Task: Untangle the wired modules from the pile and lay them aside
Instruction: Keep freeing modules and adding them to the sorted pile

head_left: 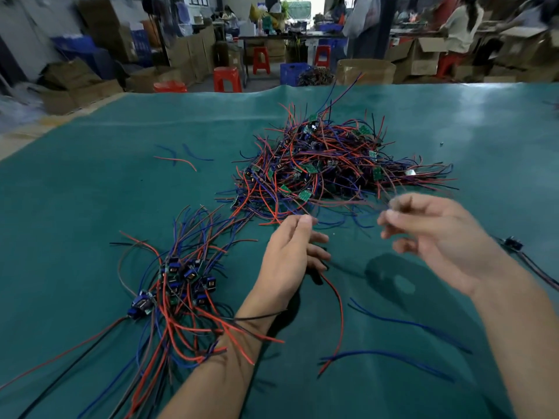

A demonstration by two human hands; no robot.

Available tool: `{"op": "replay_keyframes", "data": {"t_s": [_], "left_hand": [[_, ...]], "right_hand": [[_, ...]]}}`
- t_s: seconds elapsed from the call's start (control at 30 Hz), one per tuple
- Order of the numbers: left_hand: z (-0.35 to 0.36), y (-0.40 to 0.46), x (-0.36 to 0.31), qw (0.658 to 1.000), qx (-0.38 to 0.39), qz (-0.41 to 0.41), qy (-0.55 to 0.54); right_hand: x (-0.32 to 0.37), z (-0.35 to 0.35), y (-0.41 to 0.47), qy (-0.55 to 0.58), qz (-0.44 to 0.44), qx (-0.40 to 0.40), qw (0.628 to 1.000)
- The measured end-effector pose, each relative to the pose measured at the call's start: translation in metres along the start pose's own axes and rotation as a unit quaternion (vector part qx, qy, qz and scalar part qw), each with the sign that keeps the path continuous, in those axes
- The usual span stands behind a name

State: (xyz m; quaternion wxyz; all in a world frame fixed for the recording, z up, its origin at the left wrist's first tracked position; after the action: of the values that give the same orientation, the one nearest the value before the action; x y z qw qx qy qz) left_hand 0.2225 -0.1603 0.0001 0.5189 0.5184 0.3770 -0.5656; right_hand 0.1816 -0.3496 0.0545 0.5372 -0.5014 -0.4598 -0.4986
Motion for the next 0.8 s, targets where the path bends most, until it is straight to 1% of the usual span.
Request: {"op": "replay_keyframes", "data": {"t_s": [0.1, 0.17, 0.3, 0.37, 0.4, 0.43, 0.47, 0.53, 0.57, 0.6, 0.67, 0.8], "left_hand": [[0.002, -0.001, 0.001, 1.000, 0.000, -0.012, -0.026], [0.000, 0.000, 0.000, 1.000, 0.000, -0.004, -0.010], [-0.003, 0.000, -0.003, 0.998, 0.000, 0.026, 0.059], [-0.002, -0.001, -0.005, 0.996, 0.015, 0.033, 0.080], [0.000, -0.002, -0.005, 0.995, 0.029, 0.036, 0.088], [0.003, -0.004, -0.006, 0.994, 0.044, 0.040, 0.089], [0.006, -0.005, -0.007, 0.994, 0.058, 0.044, 0.086], [0.012, -0.007, -0.011, 0.992, 0.084, 0.054, 0.075], [0.015, -0.008, -0.012, 0.991, 0.097, 0.055, 0.070], [0.018, -0.009, -0.012, 0.991, 0.110, 0.052, 0.064], [0.023, -0.011, -0.010, 0.989, 0.137, 0.036, 0.038], [0.027, -0.013, -0.009, 0.985, 0.173, 0.012, 0.011]], "right_hand": [[-0.017, 0.024, -0.006, -0.112, 0.038, 0.117, 0.986], [-0.024, 0.045, -0.009, -0.164, 0.046, 0.180, 0.969], [-0.037, 0.072, -0.018, -0.199, 0.068, 0.277, 0.938], [-0.041, 0.078, -0.021, -0.195, 0.077, 0.302, 0.930], [-0.039, 0.078, -0.020, -0.179, 0.074, 0.296, 0.935], [-0.037, 0.075, -0.016, -0.156, 0.068, 0.273, 0.947], [-0.033, 0.069, -0.011, -0.129, 0.061, 0.230, 0.963], [-0.029, 0.048, 0.001, -0.070, 0.053, 0.114, 0.990], [-0.030, 0.040, 0.005, -0.039, 0.058, 0.065, 0.995], [-0.033, 0.035, 0.007, -0.009, 0.070, 0.033, 0.997], [-0.041, 0.035, 0.010, 0.036, 0.097, 0.014, 0.995], [-0.047, 0.048, 0.011, 0.109, 0.109, 0.044, 0.987]]}}
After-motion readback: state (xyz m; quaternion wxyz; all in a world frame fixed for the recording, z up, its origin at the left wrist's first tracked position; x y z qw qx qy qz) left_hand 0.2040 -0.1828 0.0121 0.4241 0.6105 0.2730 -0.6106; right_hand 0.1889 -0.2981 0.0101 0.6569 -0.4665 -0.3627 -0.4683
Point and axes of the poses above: each hand's wrist, its own y-axis towards the middle knuckle, its own z-axis out of the palm, x = y × z, the point moved 9 cm from there along y, towards the middle knuckle, and after that the axes turned 6 degrees about z, right-handed, at the moved point
